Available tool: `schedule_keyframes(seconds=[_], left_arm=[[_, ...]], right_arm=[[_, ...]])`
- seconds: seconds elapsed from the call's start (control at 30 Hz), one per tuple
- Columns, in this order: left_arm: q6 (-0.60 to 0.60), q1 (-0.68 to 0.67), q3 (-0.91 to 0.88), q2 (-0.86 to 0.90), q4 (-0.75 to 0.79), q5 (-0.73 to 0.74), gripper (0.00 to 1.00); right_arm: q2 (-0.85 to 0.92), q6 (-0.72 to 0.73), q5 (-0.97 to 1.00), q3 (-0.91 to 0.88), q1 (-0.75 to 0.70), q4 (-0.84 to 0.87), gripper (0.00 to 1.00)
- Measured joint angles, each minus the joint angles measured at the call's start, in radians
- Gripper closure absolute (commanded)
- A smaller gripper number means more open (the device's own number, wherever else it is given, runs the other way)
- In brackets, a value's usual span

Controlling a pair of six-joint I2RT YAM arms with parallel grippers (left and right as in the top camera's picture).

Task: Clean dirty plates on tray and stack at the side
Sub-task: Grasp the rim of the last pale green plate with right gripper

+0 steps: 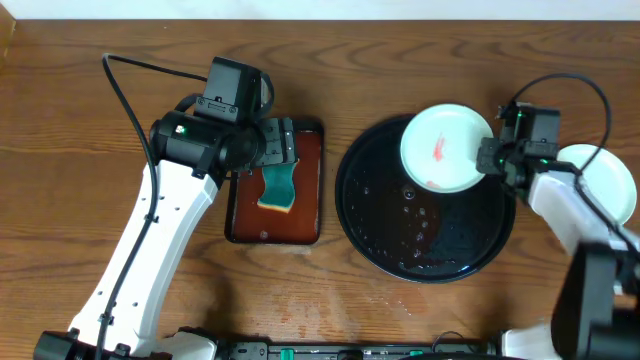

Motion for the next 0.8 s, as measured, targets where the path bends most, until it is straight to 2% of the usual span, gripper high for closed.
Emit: schedule_keyframes(seconds=[0.17, 0.3, 0.4, 0.57, 0.73, 0.8], left_arm=[[0.000, 0.000, 0.000, 0.000, 0.000, 0.001, 0.18], [0.000, 0.000, 0.000, 0.000, 0.000, 0.003, 0.18], [0.000, 0.000, 0.000, 0.000, 0.000, 0.004, 0.18], [0.000, 0.000, 0.000, 0.000, 0.000, 0.003, 0.18], [0.000, 0.000, 0.000, 0.000, 0.000, 0.004, 0.18], [0.000, 0.000, 0.000, 0.000, -0.002, 0.004, 0.18]], right_arm=[[-0.168, 0.071, -0.099, 0.002, 0.004, -0.278, 0.99], [-0.173, 0.109, -0.143, -0.008, 0.035, -0.444, 0.99], [-0.152, 0.121, -0.158, -0.055, 0.066, -0.445, 0.99], [-0.123, 0.132, -0.166, -0.162, 0.089, -0.315, 0.98], [-0.122, 0.138, -0.166, -0.170, 0.089, -0.259, 0.72], [-0.132, 0.124, -0.180, -0.156, 0.089, -0.272, 0.66]])
